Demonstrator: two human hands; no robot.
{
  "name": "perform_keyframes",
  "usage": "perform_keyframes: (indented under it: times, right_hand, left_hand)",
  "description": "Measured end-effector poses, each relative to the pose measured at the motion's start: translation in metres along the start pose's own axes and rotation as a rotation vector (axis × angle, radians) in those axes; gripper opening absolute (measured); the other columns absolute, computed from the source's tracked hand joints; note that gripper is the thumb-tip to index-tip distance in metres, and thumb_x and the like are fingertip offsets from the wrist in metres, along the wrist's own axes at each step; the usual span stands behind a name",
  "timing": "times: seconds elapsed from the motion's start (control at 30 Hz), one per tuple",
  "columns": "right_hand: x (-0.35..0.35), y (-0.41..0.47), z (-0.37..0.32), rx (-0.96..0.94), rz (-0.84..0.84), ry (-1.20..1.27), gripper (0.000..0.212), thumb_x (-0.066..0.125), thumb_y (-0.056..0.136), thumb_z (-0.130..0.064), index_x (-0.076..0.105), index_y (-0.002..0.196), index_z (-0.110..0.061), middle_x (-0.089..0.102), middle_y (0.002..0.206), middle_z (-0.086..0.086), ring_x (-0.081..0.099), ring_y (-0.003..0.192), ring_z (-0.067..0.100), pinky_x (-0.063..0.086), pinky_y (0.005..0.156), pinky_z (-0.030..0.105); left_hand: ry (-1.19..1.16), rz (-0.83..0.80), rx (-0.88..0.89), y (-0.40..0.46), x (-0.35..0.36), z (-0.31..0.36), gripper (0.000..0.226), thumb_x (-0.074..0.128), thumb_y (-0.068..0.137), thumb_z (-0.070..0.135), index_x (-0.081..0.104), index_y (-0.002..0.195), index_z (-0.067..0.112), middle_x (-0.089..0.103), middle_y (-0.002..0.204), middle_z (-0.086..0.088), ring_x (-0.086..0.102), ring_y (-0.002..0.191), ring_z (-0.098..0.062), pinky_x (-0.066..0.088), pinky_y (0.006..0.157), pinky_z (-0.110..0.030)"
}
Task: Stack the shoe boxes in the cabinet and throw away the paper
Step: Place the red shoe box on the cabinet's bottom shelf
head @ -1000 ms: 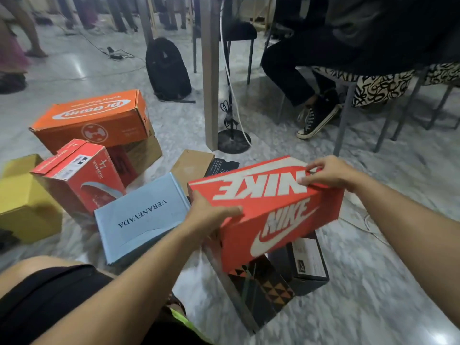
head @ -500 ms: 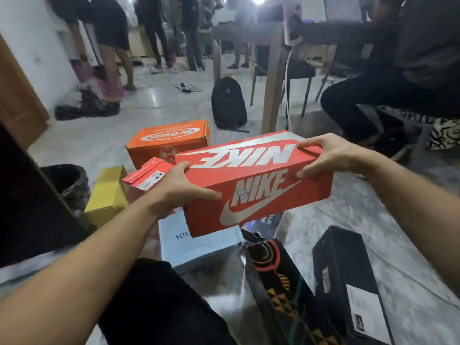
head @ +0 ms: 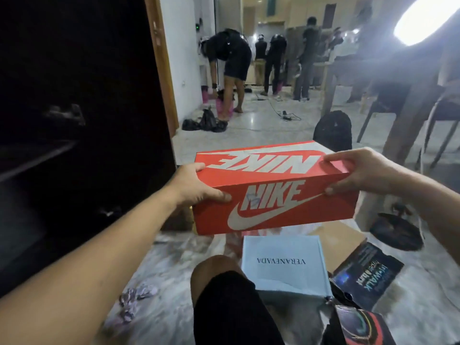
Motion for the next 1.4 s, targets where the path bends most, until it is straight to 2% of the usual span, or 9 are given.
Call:
perform_keyframes:
  times: [0.17, 0.47, 0.6, 0.8, 0.9, 1.0, 1.1, 1.23, 1.4]
  right_hand:
    - [0.036, 0.041, -0.056, -0.119, -0.042, 0.015, 0.082, 0.095, 0.048, -0.03, 0.065, 0.124, -0.024, 0.066, 0.114, 0.004, 0.064, 0.098, 0.023, 0.052, 0.091, 0.037]
    - [0.115, 0.079, -0.159, -0.328, -0.159, -0.018, 0.089, 0.093, 0.051, -0.038, 0.058, 0.132, -0.025, 0.063, 0.128, 0.003, 0.059, 0.112, 0.024, 0.047, 0.096, 0.036]
    - [0.143, 0.085, -0.199, -0.348, -0.223, 0.068, 0.093, 0.081, 0.052, -0.062, 0.056, 0.135, -0.028, 0.056, 0.132, 0.0, 0.056, 0.116, 0.025, 0.048, 0.098, 0.043]
    - [0.184, 0.096, -0.245, -0.37, -0.255, 0.057, 0.077, 0.075, 0.069, -0.059, 0.054, 0.136, -0.027, 0.053, 0.134, 0.002, 0.055, 0.116, 0.028, 0.05, 0.093, 0.04]
    - [0.214, 0.103, -0.26, -0.376, -0.305, 0.07, 0.081, 0.079, 0.067, -0.055, 0.053, 0.137, -0.024, 0.054, 0.133, 0.003, 0.057, 0.113, 0.029, 0.052, 0.094, 0.044]
    - [0.252, 0.111, -0.276, -0.399, -0.365, 0.092, 0.086, 0.084, 0.061, -0.053, 0.052, 0.136, -0.022, 0.055, 0.132, 0.005, 0.059, 0.111, 0.031, 0.052, 0.093, 0.05]
    - [0.29, 0.118, -0.288, -0.446, -0.385, 0.048, 0.097, 0.083, 0.048, -0.065, 0.055, 0.132, -0.025, 0.058, 0.128, 0.004, 0.061, 0.107, 0.029, 0.053, 0.092, 0.049]
    - [0.34, 0.128, -0.3, -0.484, -0.438, 0.0, 0.094, 0.083, 0.048, -0.065, 0.057, 0.13, -0.027, 0.058, 0.124, 0.003, 0.06, 0.108, 0.028, 0.053, 0.091, 0.039]
    - [0.41, 0.14, -0.317, -0.572, -0.515, -0.065, 0.098, 0.072, 0.035, -0.076, 0.061, 0.124, -0.039, 0.06, 0.122, 0.002, 0.056, 0.113, 0.029, 0.047, 0.1, 0.041]
  left_hand:
    - [0.008, 0.13, -0.064, -0.019, -0.07, -0.019, 0.116, 0.095, 0.048, 0.02, 0.035, 0.146, 0.004, 0.055, 0.116, -0.002, 0.057, 0.102, -0.016, 0.046, 0.069, -0.018]
    - [0.038, 0.298, -0.18, -0.048, -0.156, -0.07, 0.109, 0.094, 0.048, 0.018, 0.043, 0.144, 0.016, 0.051, 0.132, -0.002, 0.049, 0.112, -0.015, 0.043, 0.089, -0.027]
    - [-0.073, 0.402, -0.183, -0.059, -0.176, -0.088, 0.106, 0.091, 0.043, 0.034, 0.049, 0.14, 0.017, 0.055, 0.127, 0.004, 0.052, 0.111, -0.012, 0.041, 0.086, -0.023]
    - [-0.125, 0.551, -0.263, -0.077, -0.197, -0.128, 0.098, 0.092, 0.043, 0.035, 0.056, 0.133, 0.02, 0.06, 0.12, 0.003, 0.056, 0.107, -0.013, 0.042, 0.084, -0.024]
    - [-0.137, 0.571, -0.324, -0.085, -0.202, -0.151, 0.09, 0.092, 0.053, 0.023, 0.054, 0.134, 0.018, 0.06, 0.119, 0.001, 0.053, 0.105, -0.012, 0.039, 0.085, -0.025]
    - [-0.134, 0.591, -0.412, -0.092, -0.209, -0.18, 0.098, 0.092, 0.055, 0.019, 0.045, 0.141, 0.015, 0.053, 0.136, -0.005, 0.049, 0.12, -0.017, 0.037, 0.091, -0.026]
    - [-0.131, 0.627, -0.494, -0.098, -0.216, -0.209, 0.106, 0.094, 0.052, 0.018, 0.04, 0.143, 0.013, 0.05, 0.14, -0.008, 0.047, 0.128, -0.022, 0.037, 0.094, -0.027]
    - [-0.121, 0.668, -0.554, -0.104, -0.222, -0.243, 0.1, 0.095, 0.049, 0.013, 0.047, 0.137, 0.013, 0.059, 0.125, -0.002, 0.055, 0.115, -0.019, 0.043, 0.093, -0.027]
    - [-0.137, 0.716, -0.637, -0.112, -0.22, -0.282, 0.09, 0.091, 0.058, 0.006, 0.047, 0.136, 0.01, 0.058, 0.121, 0.001, 0.05, 0.1, -0.011, 0.04, 0.086, -0.021]
Point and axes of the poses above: each hand's wrist, its own y-axis towards the middle knuckle, its own x-axis out of the palm, z = x × y, the point moved 7 cm from there along y, towards the middle knuckle
